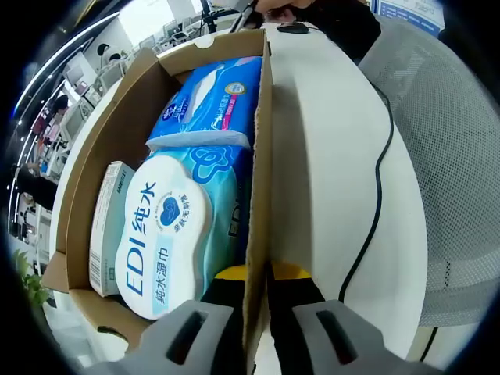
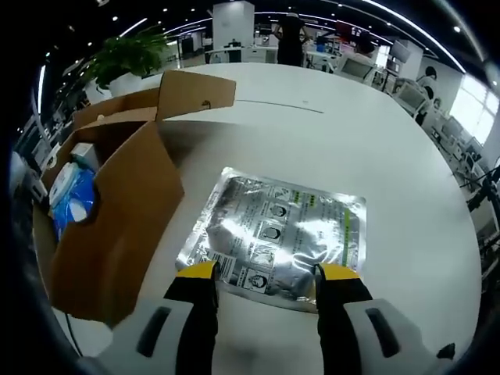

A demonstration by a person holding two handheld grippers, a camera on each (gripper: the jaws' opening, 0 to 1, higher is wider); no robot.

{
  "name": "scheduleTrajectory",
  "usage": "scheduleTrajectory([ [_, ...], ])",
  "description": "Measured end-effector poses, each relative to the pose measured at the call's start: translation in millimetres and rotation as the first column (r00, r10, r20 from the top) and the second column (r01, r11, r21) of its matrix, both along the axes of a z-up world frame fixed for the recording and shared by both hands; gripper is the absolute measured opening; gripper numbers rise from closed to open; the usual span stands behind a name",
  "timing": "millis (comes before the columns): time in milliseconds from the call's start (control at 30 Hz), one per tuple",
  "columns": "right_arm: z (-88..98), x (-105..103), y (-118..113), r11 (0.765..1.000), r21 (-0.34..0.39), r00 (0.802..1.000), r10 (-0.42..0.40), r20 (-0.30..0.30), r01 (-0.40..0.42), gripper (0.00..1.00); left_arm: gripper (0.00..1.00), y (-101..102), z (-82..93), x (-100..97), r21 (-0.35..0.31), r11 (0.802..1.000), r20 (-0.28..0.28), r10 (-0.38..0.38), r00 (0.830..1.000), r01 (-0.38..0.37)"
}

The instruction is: Operate the shoe box by opening the lid, removing the specified soft item, and placing it in the target area until the item is outside and the box remains undamaged.

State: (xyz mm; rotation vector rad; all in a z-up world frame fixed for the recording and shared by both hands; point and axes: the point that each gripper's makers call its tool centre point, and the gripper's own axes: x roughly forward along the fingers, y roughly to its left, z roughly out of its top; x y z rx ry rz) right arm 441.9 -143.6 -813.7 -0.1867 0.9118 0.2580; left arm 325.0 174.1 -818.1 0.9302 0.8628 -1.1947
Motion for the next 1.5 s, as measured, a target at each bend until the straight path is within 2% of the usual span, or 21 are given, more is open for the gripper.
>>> scheduleTrajectory([
  [400, 10.8, -1, 8, 1.000, -0.005, 1.000, 0.016, -0.015, -0.016, 0.48, 0.03, 0, 0.3, -0.2, 0.000, 1.000, 0.000, 0.000, 1.000, 0.000],
  [1500, 7.3, 20, 3, 1.000, -0.009, 0.998, 0.024, -0.049, -0.025, 0.48, 0.03, 0, 0.2, 0.0, 0.000, 1.000, 0.001, -0.001, 1.000, 0.001],
])
